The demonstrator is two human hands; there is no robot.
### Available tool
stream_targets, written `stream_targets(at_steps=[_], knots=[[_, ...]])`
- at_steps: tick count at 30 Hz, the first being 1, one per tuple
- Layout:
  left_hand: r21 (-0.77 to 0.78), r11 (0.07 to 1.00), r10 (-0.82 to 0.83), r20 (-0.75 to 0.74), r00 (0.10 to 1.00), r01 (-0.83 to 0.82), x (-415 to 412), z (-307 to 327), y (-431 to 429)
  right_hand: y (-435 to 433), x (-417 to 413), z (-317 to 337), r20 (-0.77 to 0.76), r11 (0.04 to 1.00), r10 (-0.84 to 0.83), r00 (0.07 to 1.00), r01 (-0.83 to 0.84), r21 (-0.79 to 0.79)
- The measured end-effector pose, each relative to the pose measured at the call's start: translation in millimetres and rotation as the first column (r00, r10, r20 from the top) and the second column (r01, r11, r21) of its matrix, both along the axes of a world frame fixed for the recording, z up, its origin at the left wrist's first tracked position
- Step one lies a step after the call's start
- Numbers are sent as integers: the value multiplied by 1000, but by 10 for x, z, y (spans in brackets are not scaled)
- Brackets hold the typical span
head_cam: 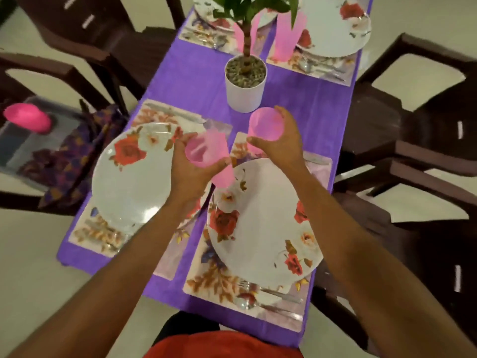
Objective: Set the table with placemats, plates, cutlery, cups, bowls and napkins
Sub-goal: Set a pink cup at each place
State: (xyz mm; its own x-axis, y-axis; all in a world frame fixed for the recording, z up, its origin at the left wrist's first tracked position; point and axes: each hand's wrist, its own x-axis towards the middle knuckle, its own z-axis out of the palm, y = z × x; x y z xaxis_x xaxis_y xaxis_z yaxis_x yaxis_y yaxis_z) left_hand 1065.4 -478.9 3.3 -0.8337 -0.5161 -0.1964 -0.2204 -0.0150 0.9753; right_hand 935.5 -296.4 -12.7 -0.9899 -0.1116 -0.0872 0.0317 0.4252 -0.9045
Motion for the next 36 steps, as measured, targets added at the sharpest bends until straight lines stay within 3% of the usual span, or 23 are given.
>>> stream_targets(at_steps=[11,21,36], knots=[[-195,960,-219,-73,973,201,-1009,-131,-803,-330,89,-218,-25,996,-71,997,72,56],[-361,813,-465,71,883,457,-1150,-373,-822,-420,132,-204,22,987,-131,991,129,92],[-349,764,-541,111,834,542,-1094,-287,-919,-598,264,-225,-38,947,-238,971,240,213]])
